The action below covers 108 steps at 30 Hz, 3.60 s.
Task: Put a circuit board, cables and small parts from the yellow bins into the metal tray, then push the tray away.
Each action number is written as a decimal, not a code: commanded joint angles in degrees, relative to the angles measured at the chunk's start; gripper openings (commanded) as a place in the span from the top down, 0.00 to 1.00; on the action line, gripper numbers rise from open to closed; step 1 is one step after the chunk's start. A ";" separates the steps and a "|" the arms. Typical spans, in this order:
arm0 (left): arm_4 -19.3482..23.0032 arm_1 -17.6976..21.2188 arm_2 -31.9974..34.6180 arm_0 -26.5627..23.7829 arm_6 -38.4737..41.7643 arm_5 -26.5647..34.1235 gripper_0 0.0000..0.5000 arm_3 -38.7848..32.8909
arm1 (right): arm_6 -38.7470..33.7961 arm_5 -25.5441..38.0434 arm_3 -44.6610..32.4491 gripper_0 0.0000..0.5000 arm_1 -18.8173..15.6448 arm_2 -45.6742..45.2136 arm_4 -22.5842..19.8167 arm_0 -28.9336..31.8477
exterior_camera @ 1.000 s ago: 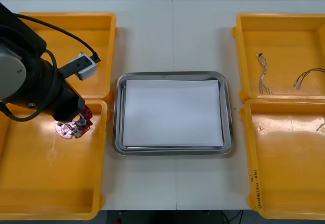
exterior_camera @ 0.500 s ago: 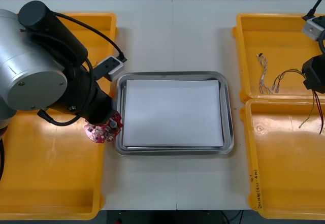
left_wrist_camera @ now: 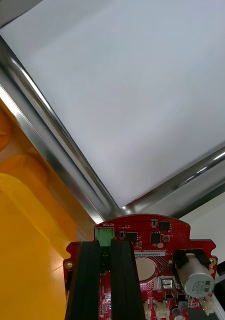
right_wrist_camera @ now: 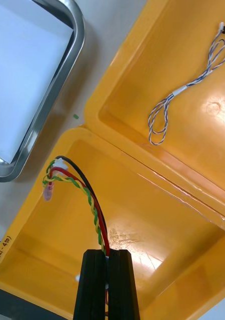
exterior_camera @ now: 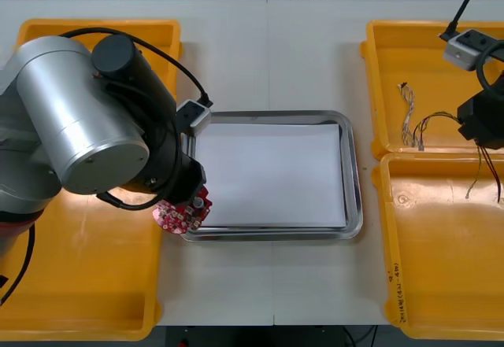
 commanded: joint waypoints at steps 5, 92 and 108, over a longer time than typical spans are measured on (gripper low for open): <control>-3.02 -3.08 -3.31 -3.31 1.06 0.39 1.00 2.93 | -0.84 0.34 -1.10 1.00 4.21 4.26 3.03 -5.22; -8.91 -4.31 -13.69 -6.48 -0.17 -18.82 0.98 21.65 | -3.22 -0.19 -2.42 1.00 6.41 8.04 4.70 -5.40; -8.82 -4.22 -13.69 -6.56 0.36 -19.43 0.00 21.65 | -3.04 -0.54 -2.42 1.00 6.41 8.04 4.26 -5.40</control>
